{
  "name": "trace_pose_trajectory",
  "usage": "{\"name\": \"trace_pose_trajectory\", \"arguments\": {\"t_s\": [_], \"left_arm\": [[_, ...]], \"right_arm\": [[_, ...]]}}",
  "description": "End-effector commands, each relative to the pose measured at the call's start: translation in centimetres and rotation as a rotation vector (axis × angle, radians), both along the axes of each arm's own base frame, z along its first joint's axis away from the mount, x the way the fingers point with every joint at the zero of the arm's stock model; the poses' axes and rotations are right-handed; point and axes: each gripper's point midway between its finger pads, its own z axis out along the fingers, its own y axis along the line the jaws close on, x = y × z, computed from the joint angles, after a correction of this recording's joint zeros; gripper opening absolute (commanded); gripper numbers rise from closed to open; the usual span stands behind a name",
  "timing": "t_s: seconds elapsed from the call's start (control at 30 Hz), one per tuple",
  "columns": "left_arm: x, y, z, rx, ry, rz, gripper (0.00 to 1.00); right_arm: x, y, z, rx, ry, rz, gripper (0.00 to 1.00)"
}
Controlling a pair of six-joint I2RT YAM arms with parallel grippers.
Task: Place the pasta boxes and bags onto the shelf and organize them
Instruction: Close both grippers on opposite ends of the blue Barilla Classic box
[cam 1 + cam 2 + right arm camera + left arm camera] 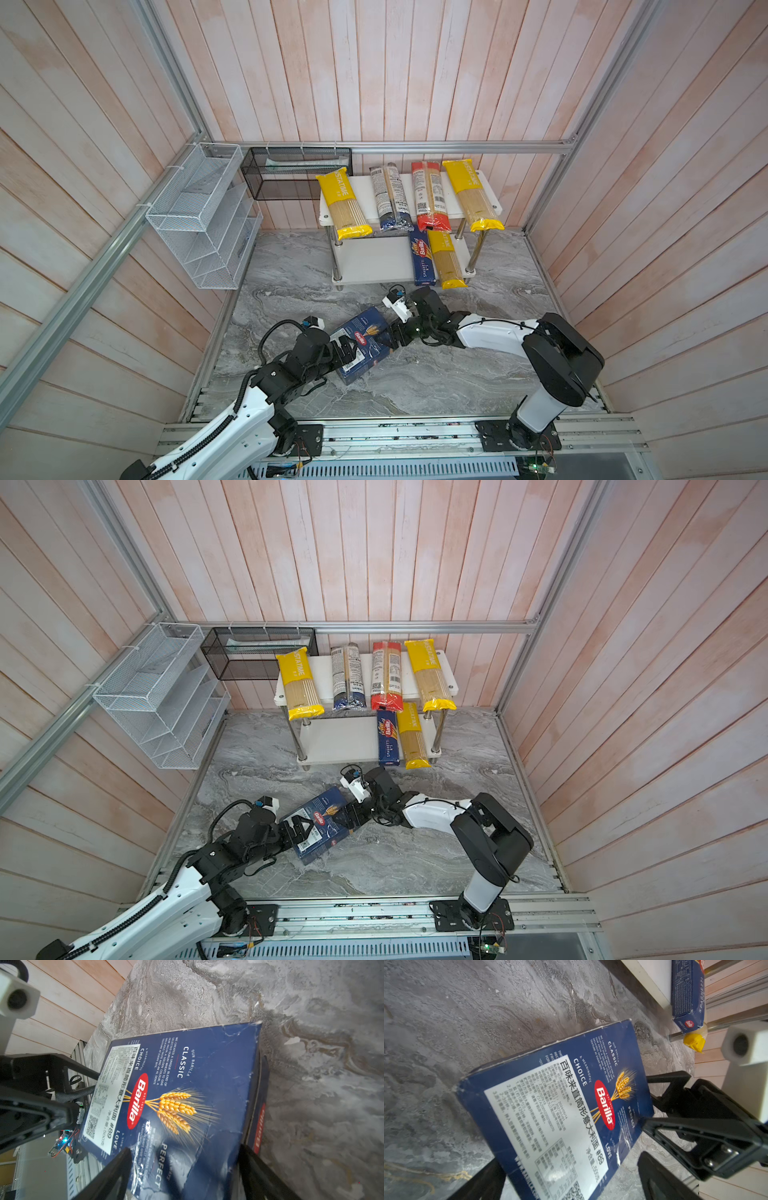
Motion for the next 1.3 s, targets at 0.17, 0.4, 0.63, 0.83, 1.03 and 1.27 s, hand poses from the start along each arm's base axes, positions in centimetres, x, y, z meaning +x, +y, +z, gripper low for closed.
{"name": "trace_pose_trajectory", "arguments": {"t_s": [0.17,0.4,0.63,0.83,1.03,1.27], "left_arm": [[1.6,-1.7,2.3,-0.009,-0.098,-0.073,1.0],[1.7,1.0,2.2,0.085,-0.123,0.008,1.0],[-0.1,2.3,0.1,0.018,-0.087,0.08,1.0],[-0.4,2.3,0.2,0.024,-0.09,0.056,1.0],[0.1,0.6,0.0,0.003,-0.082,-0.006,1.0],[0.5,-1.2,0.2,-0.039,-0.079,-0.069,1.0]], "right_arm": [[-4.1,-0.7,1.2,0.018,0.072,-0.02,0.79],[-3.8,-1.8,2.0,-0.014,0.113,-0.105,0.76],[-3.3,-2.5,1.6,-0.038,0.08,-0.116,0.76],[-2.4,-2.8,1.5,-0.048,0.045,-0.138,0.76],[-1.8,-2.4,0.8,-0.042,0.056,-0.132,0.76],[-1.7,-1.9,1.0,0.005,0.058,-0.132,0.76]]}}
